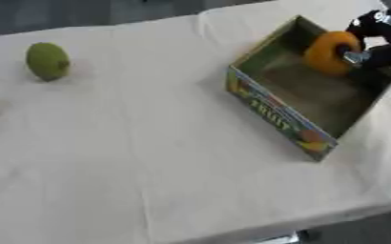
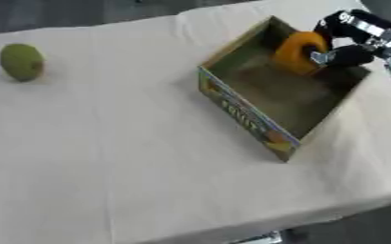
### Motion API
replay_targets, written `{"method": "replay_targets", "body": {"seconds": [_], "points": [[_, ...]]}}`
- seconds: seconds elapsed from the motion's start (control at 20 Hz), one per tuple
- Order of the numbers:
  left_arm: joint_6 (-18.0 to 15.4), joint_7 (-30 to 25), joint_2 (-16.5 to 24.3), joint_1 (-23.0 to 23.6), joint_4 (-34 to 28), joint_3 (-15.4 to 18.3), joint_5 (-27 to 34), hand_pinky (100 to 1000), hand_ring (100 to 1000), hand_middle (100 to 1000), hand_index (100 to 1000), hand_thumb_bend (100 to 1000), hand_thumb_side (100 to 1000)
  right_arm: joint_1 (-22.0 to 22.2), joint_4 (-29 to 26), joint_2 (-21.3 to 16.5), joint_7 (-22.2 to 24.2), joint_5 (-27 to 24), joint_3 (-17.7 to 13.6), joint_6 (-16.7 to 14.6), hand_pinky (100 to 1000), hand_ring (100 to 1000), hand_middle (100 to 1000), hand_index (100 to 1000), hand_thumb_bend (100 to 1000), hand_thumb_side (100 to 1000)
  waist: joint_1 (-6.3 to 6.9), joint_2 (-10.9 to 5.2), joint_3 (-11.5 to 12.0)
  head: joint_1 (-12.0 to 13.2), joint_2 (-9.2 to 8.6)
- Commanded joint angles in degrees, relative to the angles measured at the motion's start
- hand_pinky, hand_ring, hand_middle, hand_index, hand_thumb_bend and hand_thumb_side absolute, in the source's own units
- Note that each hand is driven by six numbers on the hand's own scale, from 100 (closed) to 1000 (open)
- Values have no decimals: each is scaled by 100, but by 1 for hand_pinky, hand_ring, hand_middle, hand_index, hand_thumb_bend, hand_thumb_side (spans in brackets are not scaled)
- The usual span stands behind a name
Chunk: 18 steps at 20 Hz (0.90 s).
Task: Pick up the objects with one hand, pass them to the other hand, and then place them into the box on the other side of the table.
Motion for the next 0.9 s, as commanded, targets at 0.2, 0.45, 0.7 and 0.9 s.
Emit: {"method": "replay_targets", "body": {"seconds": [0.2, 0.45, 0.7, 0.9], "points": [[19, 7, 242, 1, -144, 97, -49, 621, 620, 601, 764, 950, 1000, 44, 107, -126, -63, 381, -21, -195, 745, 551, 554, 715, 100, 177, 29, 25, 8, 29, -36], [38, 9, 260, 25, -143, 98, -52, 620, 620, 601, 764, 953, 1000, 71, -71, -124, 108, 750, -90, -523, 855, 720, 711, 879, 100, 228, 14, 17, -8, 59, -22], [58, 5, 284, 61, -129, 95, -60, 620, 620, 601, 764, 954, 1000, 95, -298, -147, 80, 1219, -97, -794, 895, 790, 811, 928, 265, 190, -8, -12, -39, 105, 26], [69, -10, 305, 93, -116, 89, -75, 618, 618, 601, 764, 955, 1000, 118, -489, -153, -19, 1375, -84, -933, 897, 794, 828, 936, 280, 383, -38, -46, -71, 127, 42]]}}
